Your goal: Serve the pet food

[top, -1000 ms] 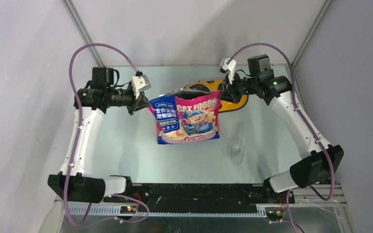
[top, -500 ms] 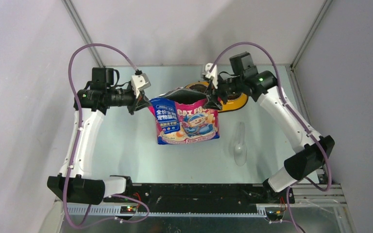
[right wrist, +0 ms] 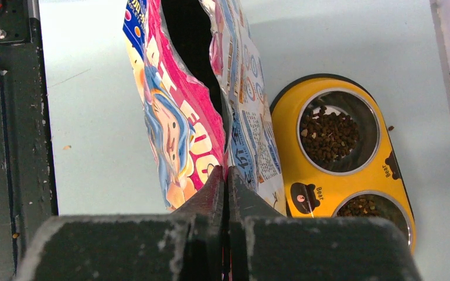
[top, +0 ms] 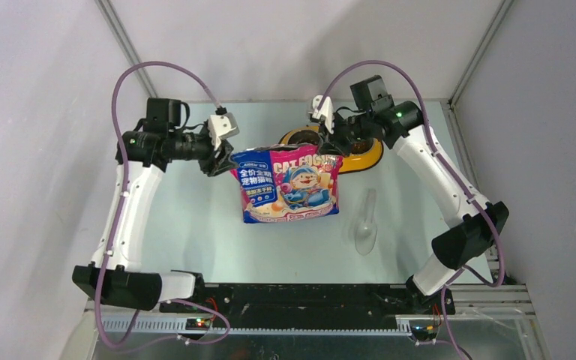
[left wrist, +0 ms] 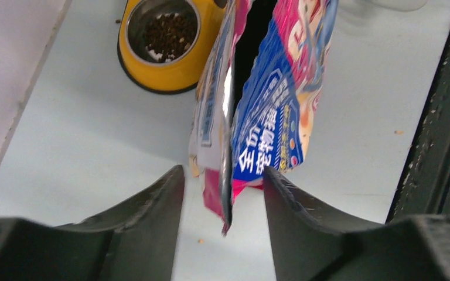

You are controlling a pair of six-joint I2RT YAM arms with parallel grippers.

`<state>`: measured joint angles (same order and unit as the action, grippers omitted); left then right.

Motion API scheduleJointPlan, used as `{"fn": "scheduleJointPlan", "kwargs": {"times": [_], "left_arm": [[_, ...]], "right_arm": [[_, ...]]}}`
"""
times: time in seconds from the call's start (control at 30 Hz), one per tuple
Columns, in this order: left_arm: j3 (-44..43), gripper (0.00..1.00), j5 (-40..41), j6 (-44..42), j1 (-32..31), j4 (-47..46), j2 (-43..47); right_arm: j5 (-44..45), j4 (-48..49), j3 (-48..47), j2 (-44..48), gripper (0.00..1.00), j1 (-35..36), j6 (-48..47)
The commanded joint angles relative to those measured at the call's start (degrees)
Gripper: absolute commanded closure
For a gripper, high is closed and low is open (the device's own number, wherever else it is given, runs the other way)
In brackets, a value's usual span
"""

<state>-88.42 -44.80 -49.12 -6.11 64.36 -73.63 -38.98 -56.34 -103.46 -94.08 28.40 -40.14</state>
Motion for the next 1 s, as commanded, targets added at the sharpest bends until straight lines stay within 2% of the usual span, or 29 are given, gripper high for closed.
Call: {"fn": "scheduleJointPlan", "kwargs": {"times": [0.0, 0.17, 0.23, 0.37, 0.43, 0.47, 0.53, 0.6, 0.63, 0.7, 0.83, 0.97], "left_arm": [[-2.30, 0.38, 0.76, -1.16, -3.98, -4.11, -0.75], [-3.41, 0.36, 2.23, -1.25, -9.26, -7.45, -4.54], [-4.15, 0.40, 2.91, -1.03, -10.18, -8.11, -6.48], [-5.37, 0.59, 2.92, -0.98, -10.41, -7.05, -8.67], [-5.02, 0.74, 2.99, -1.36, -10.41, -6.14, -8.48], [-4.75, 0.87, 3.02, -1.34, -10.41, -6.07, -8.30], [-3.44, 0.98, 3.36, -0.46, -10.41, -6.82, -7.20], [-1.08, 1.00, 3.81, 2.23, -10.34, -9.97, -5.32], [0.72, 1.00, 4.03, 4.86, -10.33, -12.92, -3.79], [3.06, 1.00, 3.79, 9.49, -10.33, -17.17, -1.53], [6.69, 1.00, 3.50, 15.28, -10.33, -23.53, 1.96], [8.58, 1.00, 3.61, 17.95, -10.33, -25.51, 3.69]], "right_arm": [[0.45, 1.85, -1.74, 3.32, 1.00, -0.72, -0.49], [0.15, 3.21, -1.48, 3.85, 1.00, -0.63, 0.07], [-0.20, 3.37, -1.29, 4.15, 1.00, -0.63, 0.10], [-0.59, 3.82, 0.02, 5.38, 1.00, -0.82, -0.52], [-1.54, 5.28, 1.74, 6.33, 1.00, -1.51, -0.21], [-1.98, 7.62, 2.63, 7.28, 1.00, -1.73, 0.43], [-3.77, 14.11, 6.81, 9.64, 1.00, -2.16, 1.99], [-4.56, 21.76, 12.53, 12.16, 0.91, -2.10, 3.58], [-4.72, 24.11, 15.31, 12.69, 0.78, -1.61, 4.06], [-5.11, 27.70, 16.39, 12.19, 0.64, -0.20, 4.86], [-6.88, 26.15, 11.32, 6.37, 0.52, 2.46, 7.26], [-8.04, 25.26, 7.35, 1.58, 0.50, 4.83, 7.83]]}}
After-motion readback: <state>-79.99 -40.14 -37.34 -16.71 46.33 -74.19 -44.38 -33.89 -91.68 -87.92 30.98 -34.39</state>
